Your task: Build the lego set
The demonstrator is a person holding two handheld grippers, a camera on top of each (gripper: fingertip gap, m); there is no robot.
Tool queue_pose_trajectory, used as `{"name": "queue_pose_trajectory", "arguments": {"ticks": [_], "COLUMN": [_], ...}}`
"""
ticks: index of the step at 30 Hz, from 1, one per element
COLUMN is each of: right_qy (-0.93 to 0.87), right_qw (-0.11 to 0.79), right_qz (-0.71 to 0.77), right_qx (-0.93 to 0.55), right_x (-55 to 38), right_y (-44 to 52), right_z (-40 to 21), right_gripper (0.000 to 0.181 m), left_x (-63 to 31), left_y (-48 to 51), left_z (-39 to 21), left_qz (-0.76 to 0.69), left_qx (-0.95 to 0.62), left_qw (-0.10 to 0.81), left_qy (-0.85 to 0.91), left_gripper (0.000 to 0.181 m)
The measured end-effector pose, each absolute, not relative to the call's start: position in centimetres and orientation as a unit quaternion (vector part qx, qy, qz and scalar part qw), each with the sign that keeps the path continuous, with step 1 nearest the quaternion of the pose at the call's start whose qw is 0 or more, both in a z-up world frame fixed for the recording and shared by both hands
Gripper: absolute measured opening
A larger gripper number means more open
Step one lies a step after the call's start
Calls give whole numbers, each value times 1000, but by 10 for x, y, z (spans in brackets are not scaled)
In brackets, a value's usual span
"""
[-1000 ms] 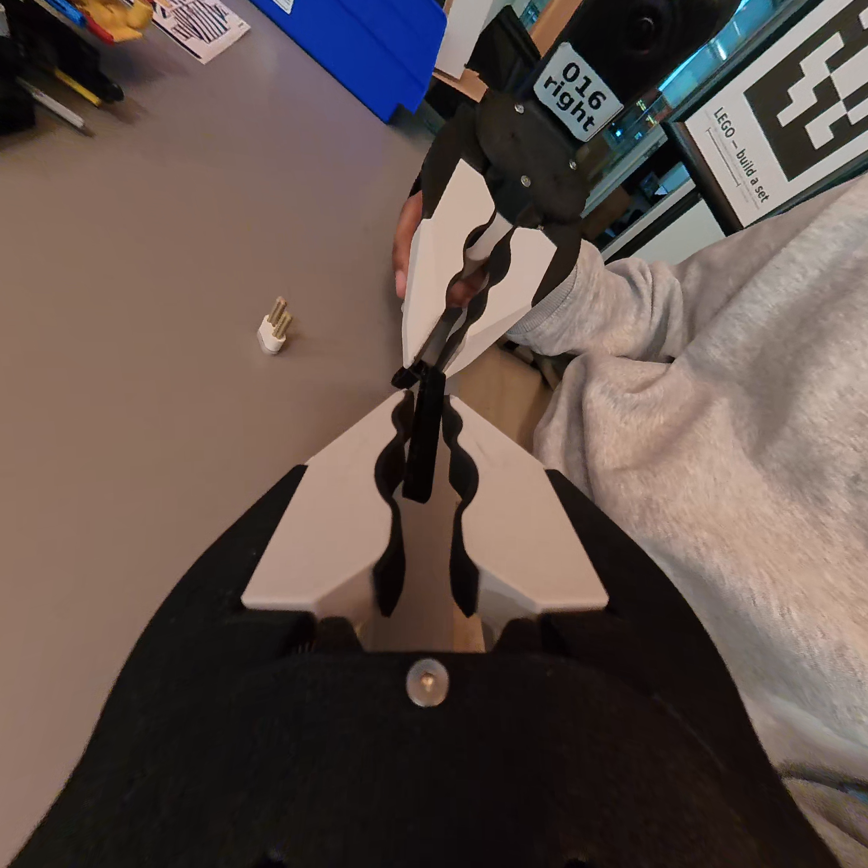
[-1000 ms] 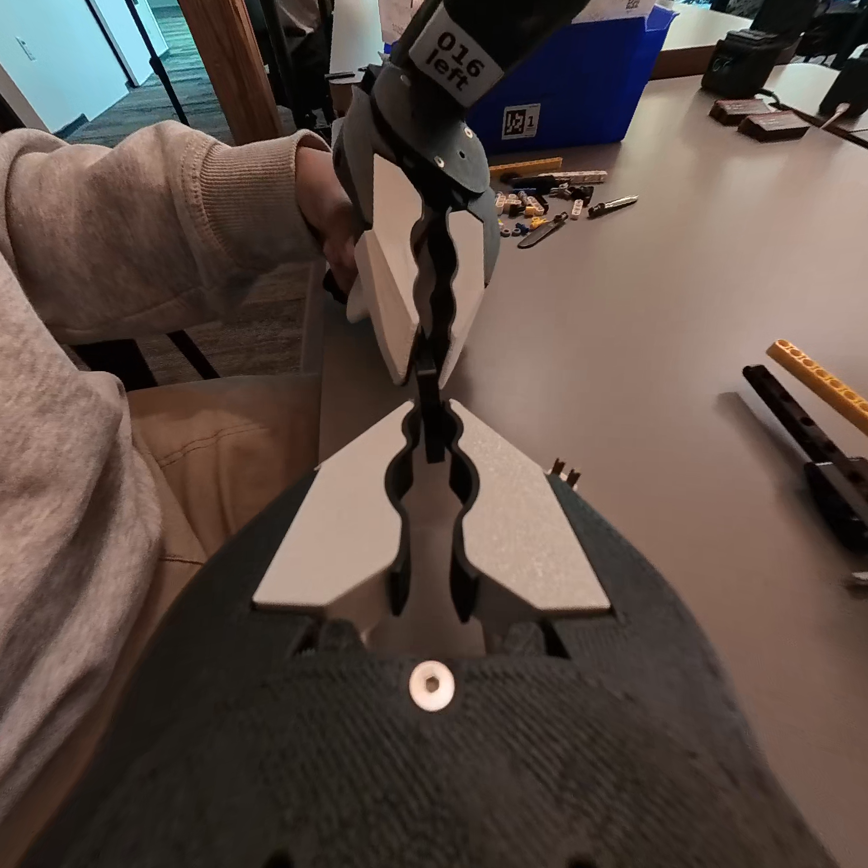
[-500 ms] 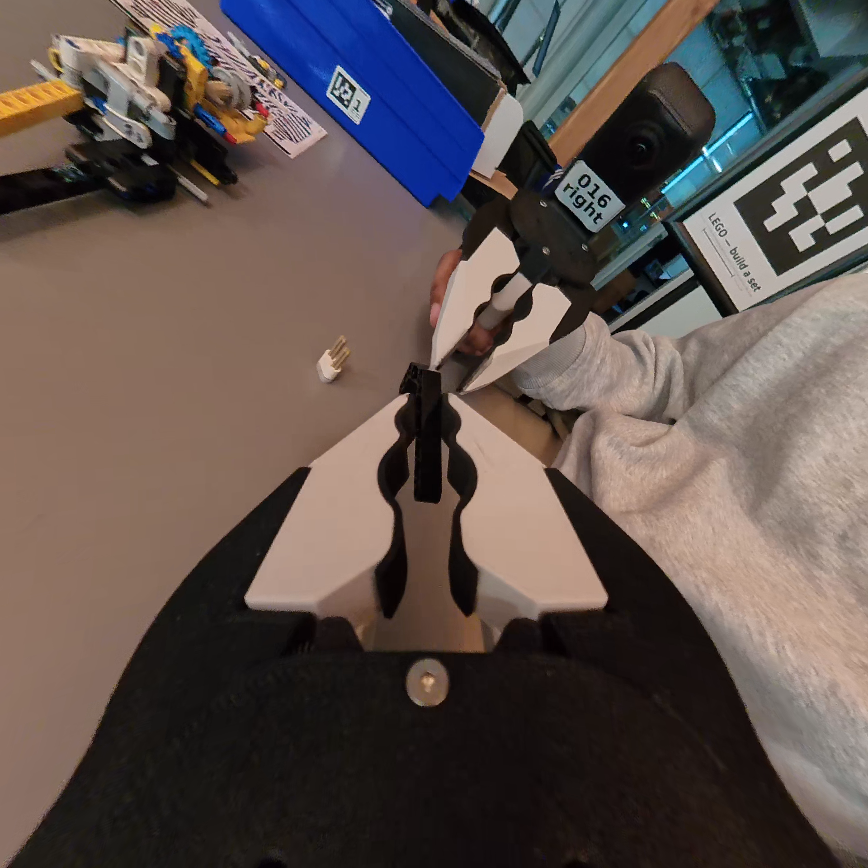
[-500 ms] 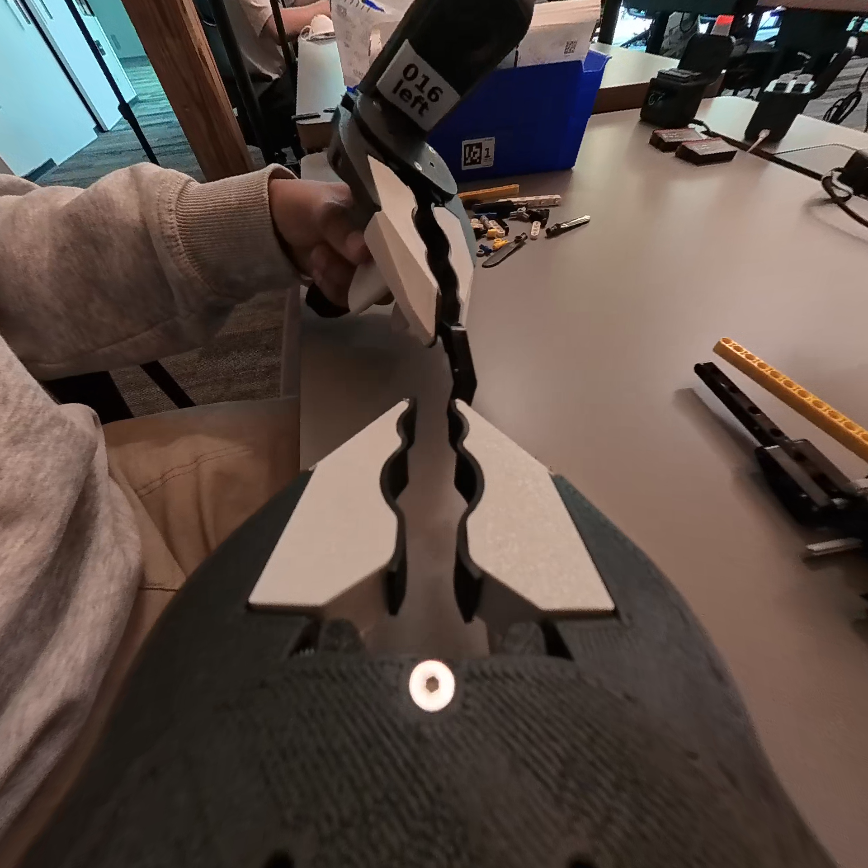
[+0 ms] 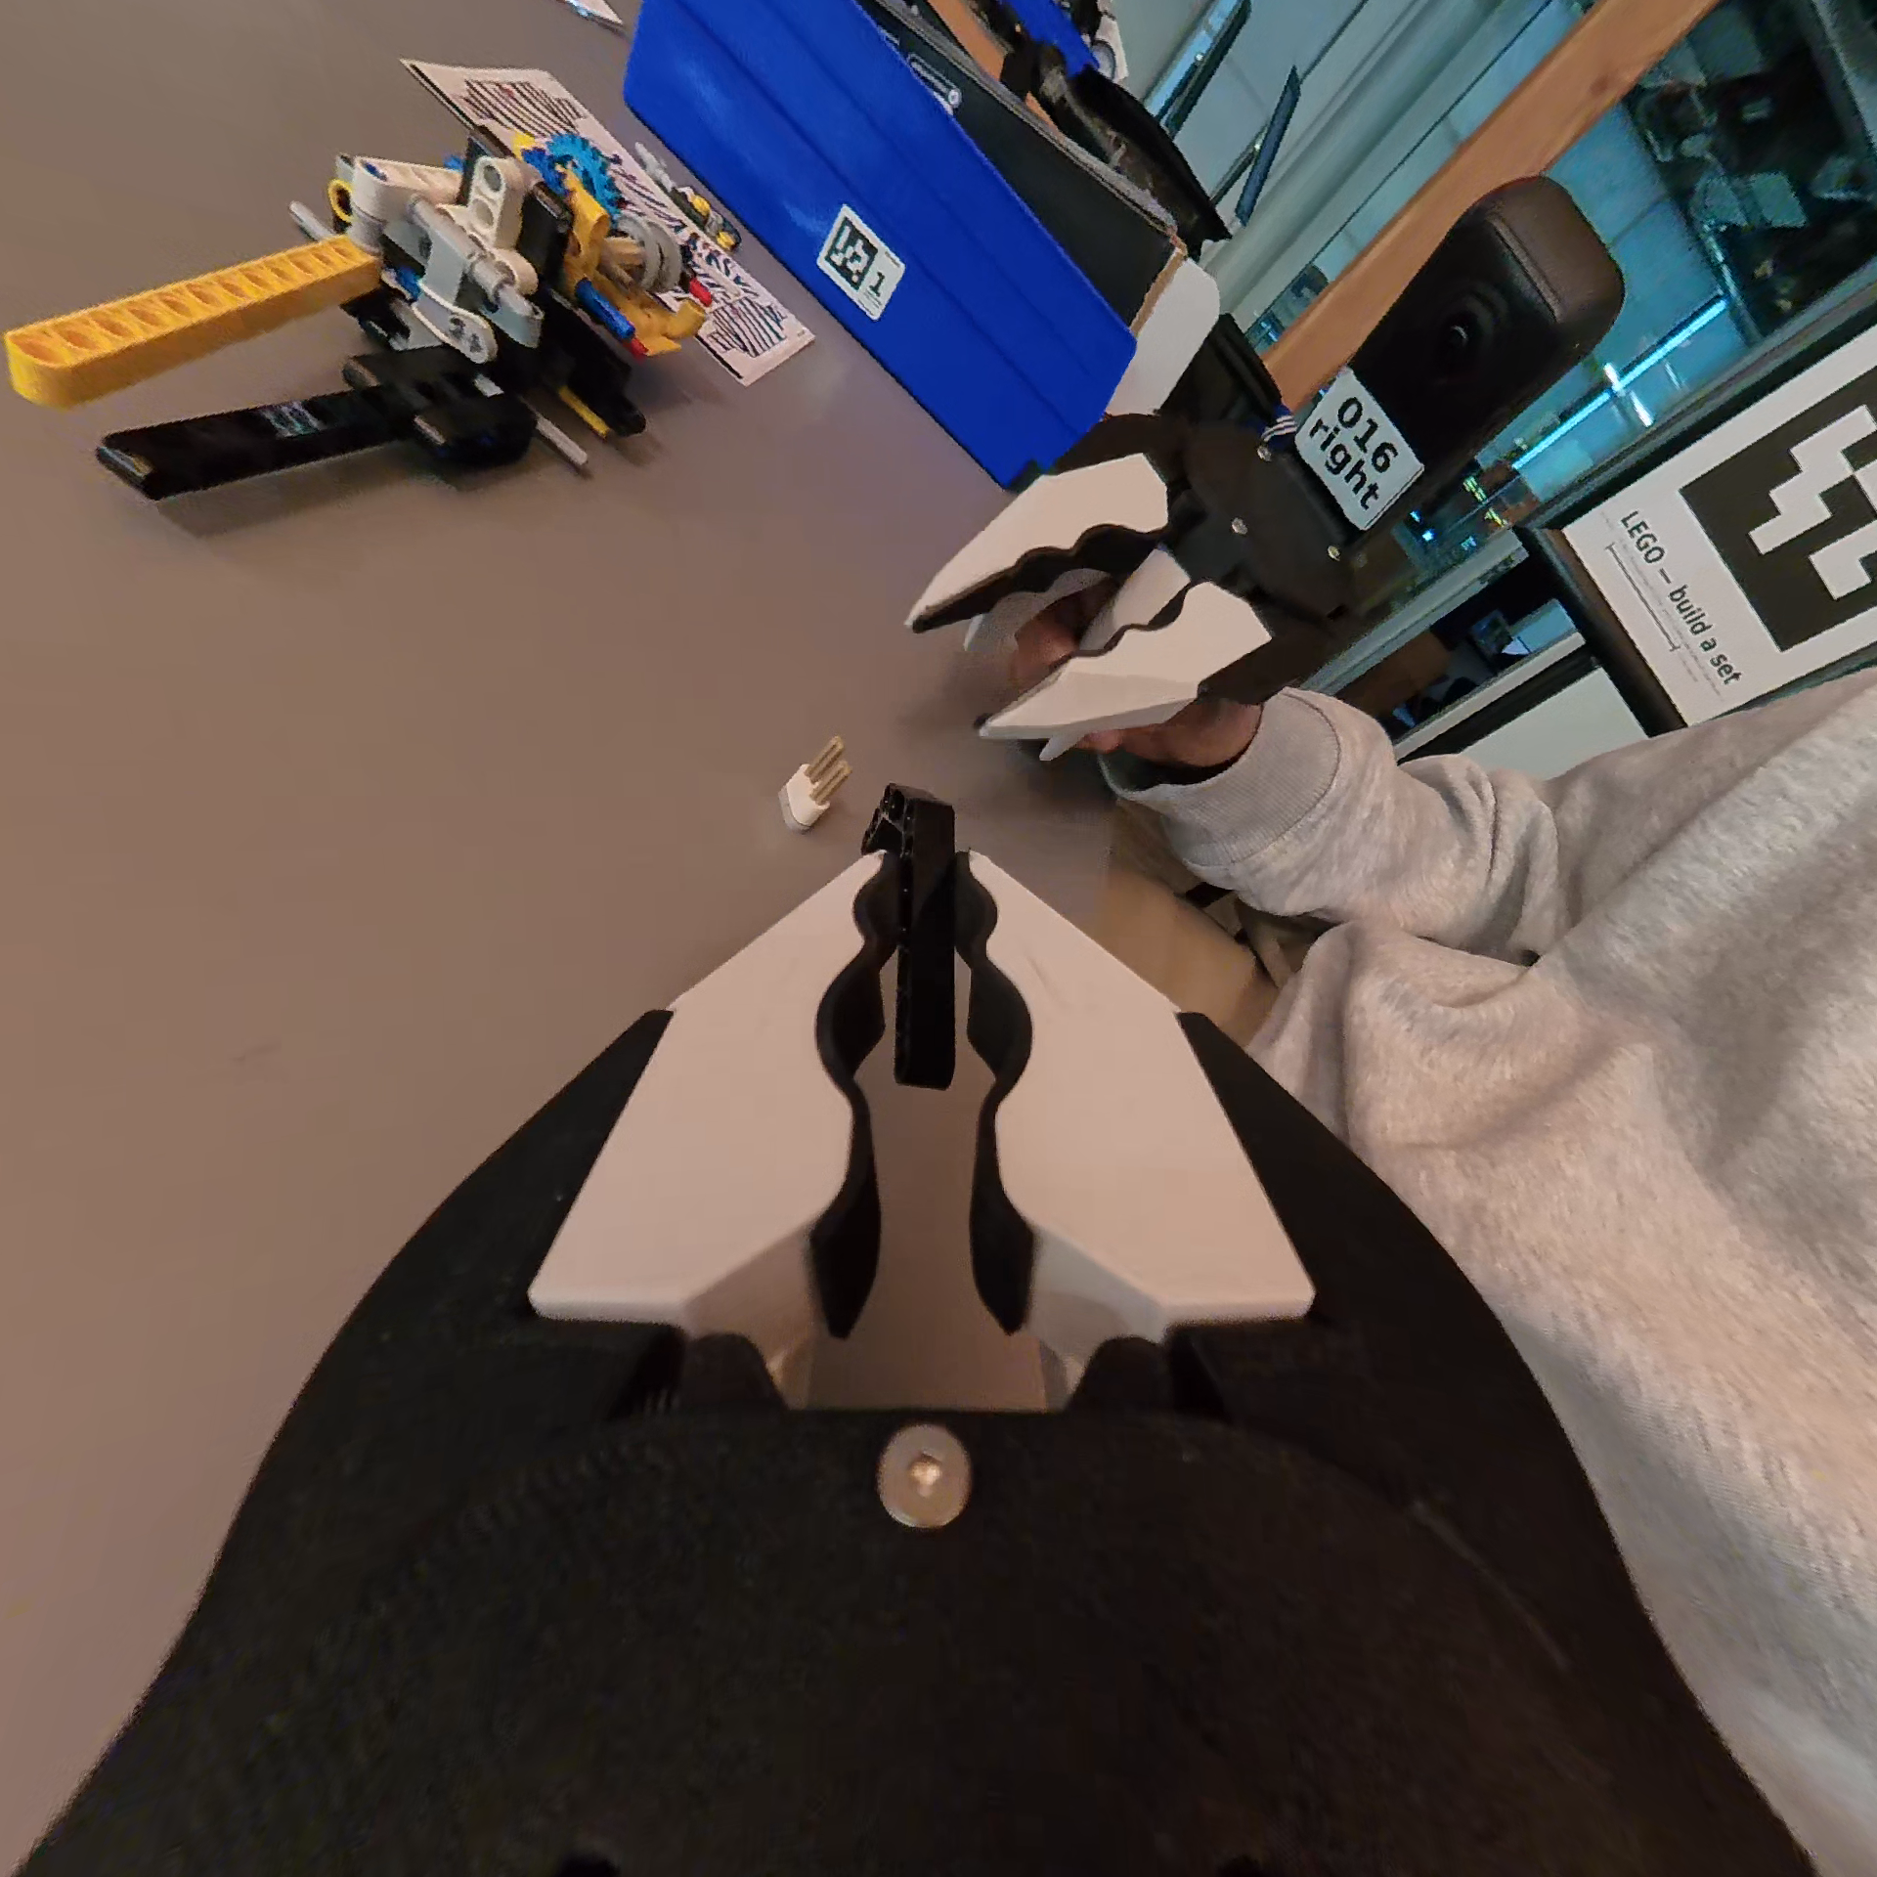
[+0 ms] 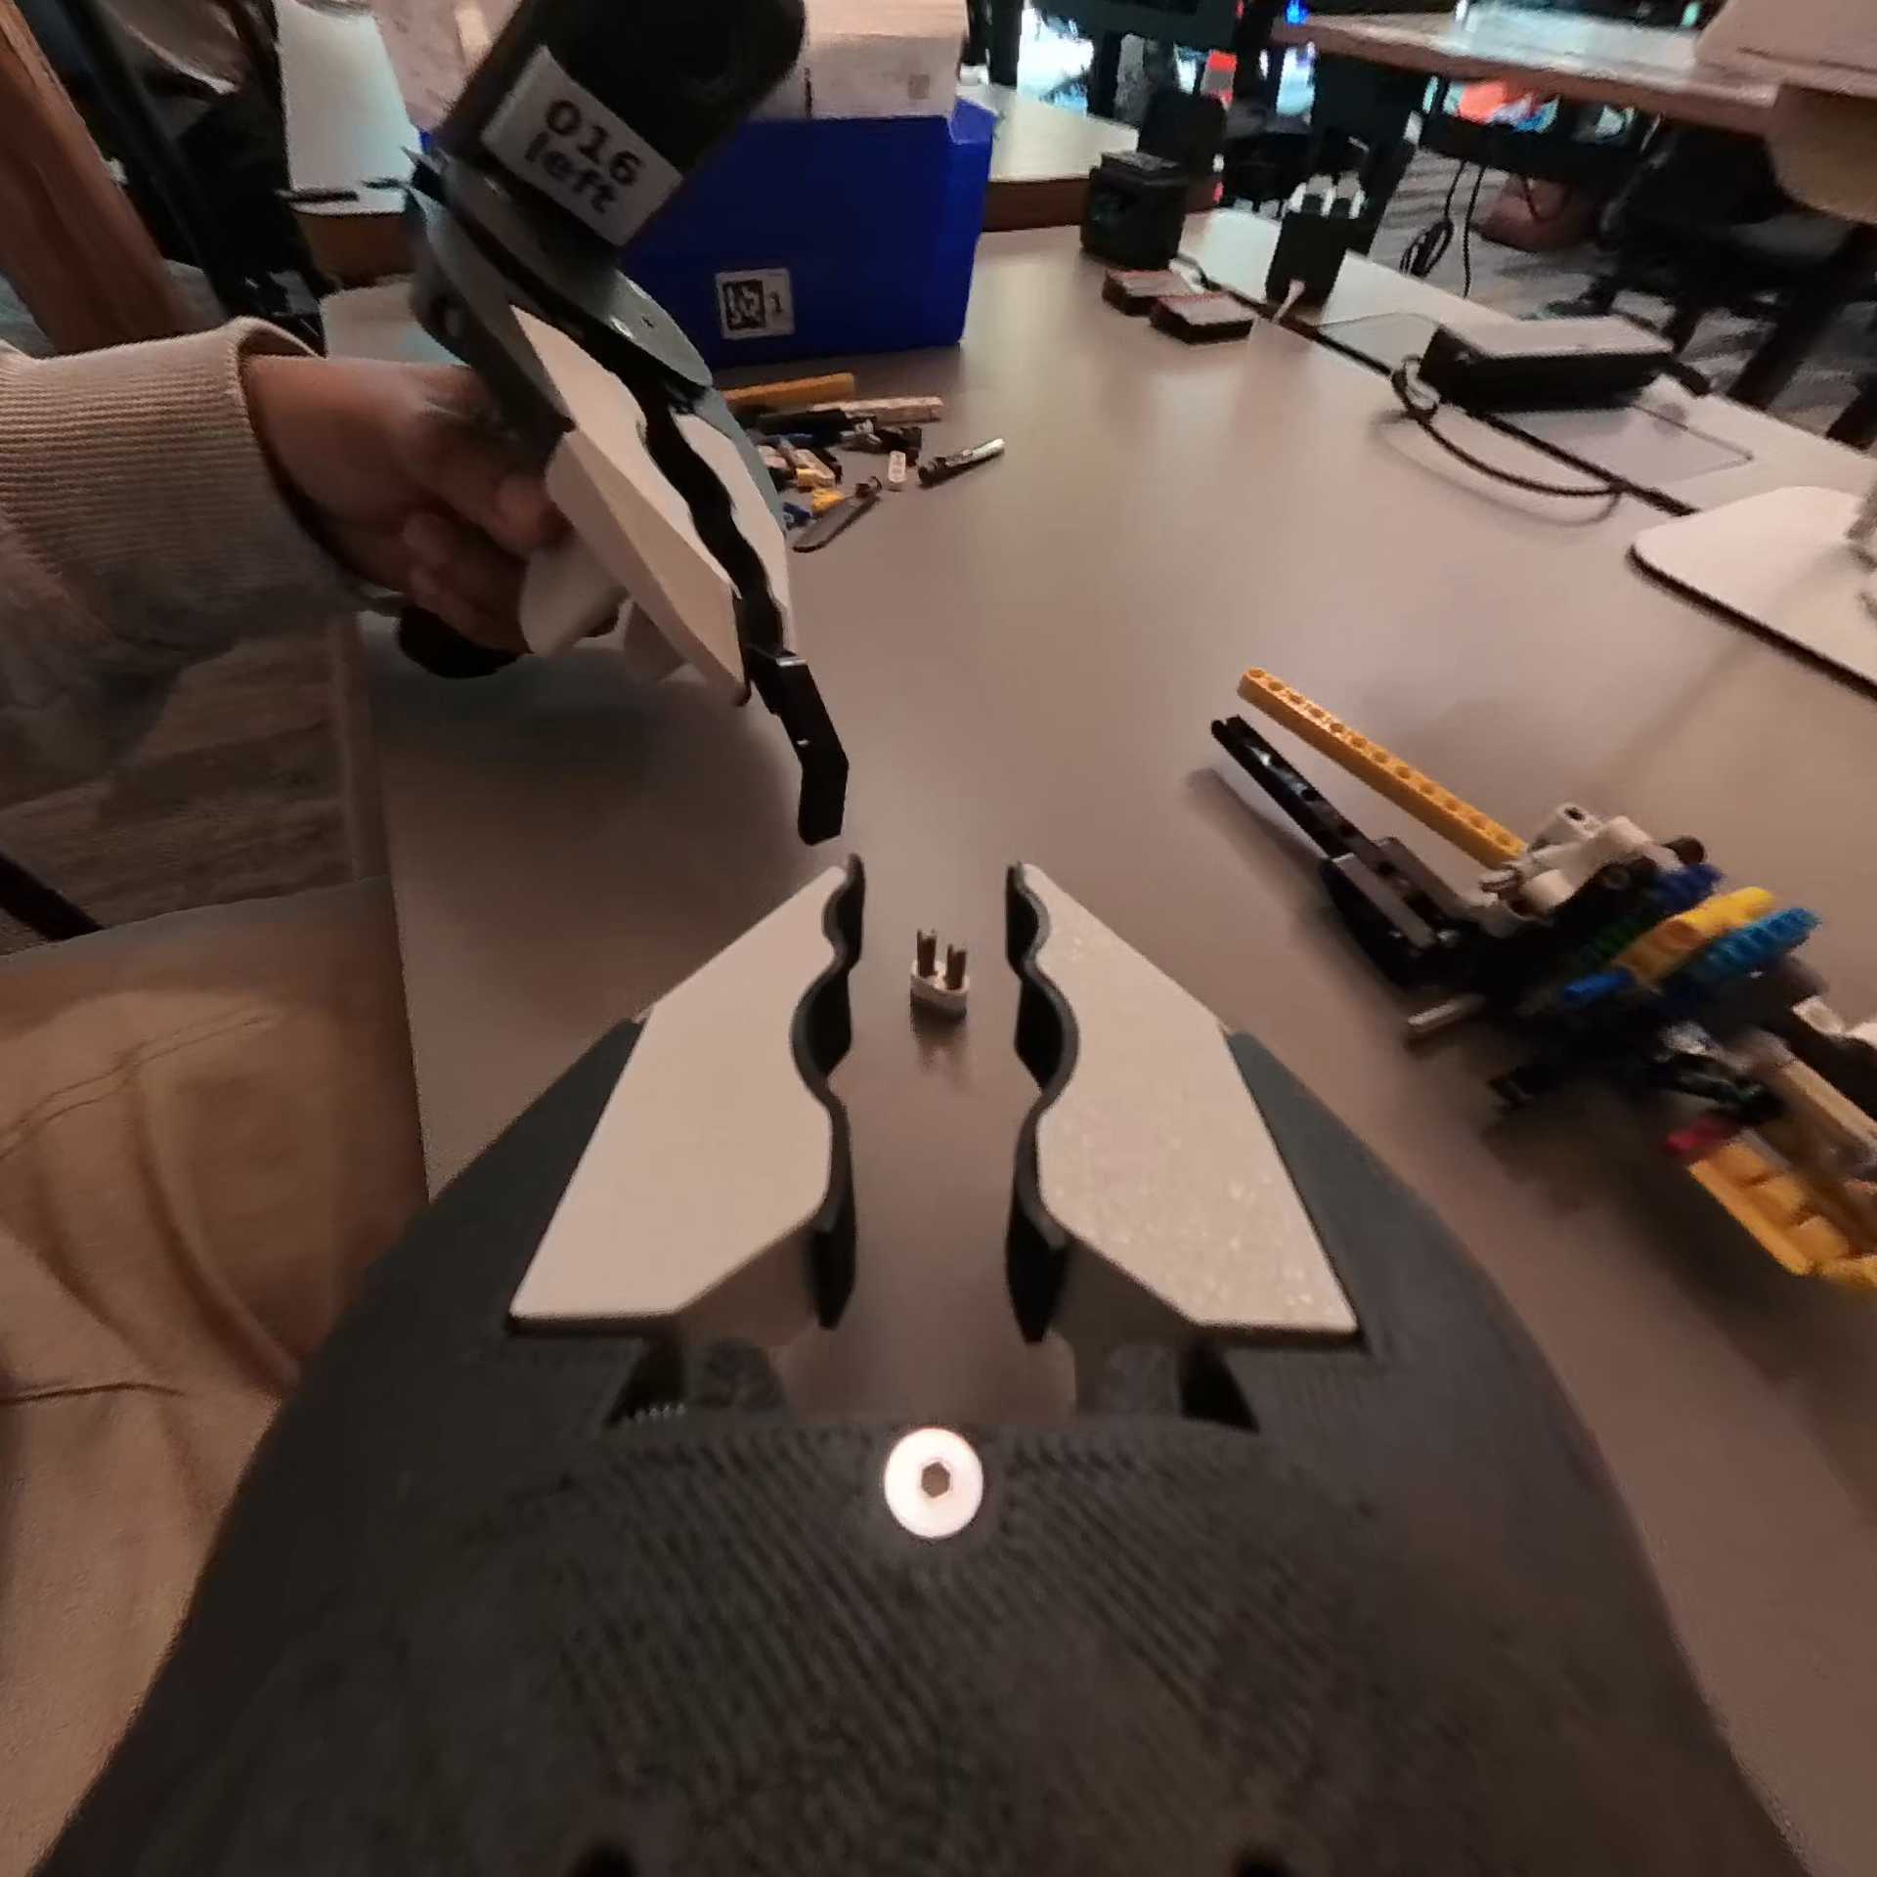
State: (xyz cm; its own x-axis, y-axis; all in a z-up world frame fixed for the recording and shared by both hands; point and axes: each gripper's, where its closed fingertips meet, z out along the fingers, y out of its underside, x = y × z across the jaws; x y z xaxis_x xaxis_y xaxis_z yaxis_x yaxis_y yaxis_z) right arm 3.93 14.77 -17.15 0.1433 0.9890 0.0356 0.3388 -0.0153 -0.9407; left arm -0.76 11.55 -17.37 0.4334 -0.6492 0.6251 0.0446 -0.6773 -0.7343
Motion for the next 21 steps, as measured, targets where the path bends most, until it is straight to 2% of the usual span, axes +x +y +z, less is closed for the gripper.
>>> {"name": "queue_pose_trajectory", "arguments": {"ticks": [4,7,16,21], "right_qy": [-574,-593,-573,-559], "right_qw": [402,405,386,428], "right_qz": [322,277,303,332], "right_qx": [-637,-639,-656,-628], "right_x": [26,28,34,34], "right_y": [141,145,149,147], "right_z": [-193,-205,-204,-185], "right_gripper": [37,39,41,35], "left_x": [-8,-5,0,-4], "left_y": [117,116,117,123], "left_z": [-177,-178,-174,-163], "left_qz": [-494,-491,-544,-584], "left_qx": [-774,-776,-766,-746], "left_qw": [347,344,310,307], "left_qy": [193,197,145,92], "left_gripper": [7,7,7,6]}}
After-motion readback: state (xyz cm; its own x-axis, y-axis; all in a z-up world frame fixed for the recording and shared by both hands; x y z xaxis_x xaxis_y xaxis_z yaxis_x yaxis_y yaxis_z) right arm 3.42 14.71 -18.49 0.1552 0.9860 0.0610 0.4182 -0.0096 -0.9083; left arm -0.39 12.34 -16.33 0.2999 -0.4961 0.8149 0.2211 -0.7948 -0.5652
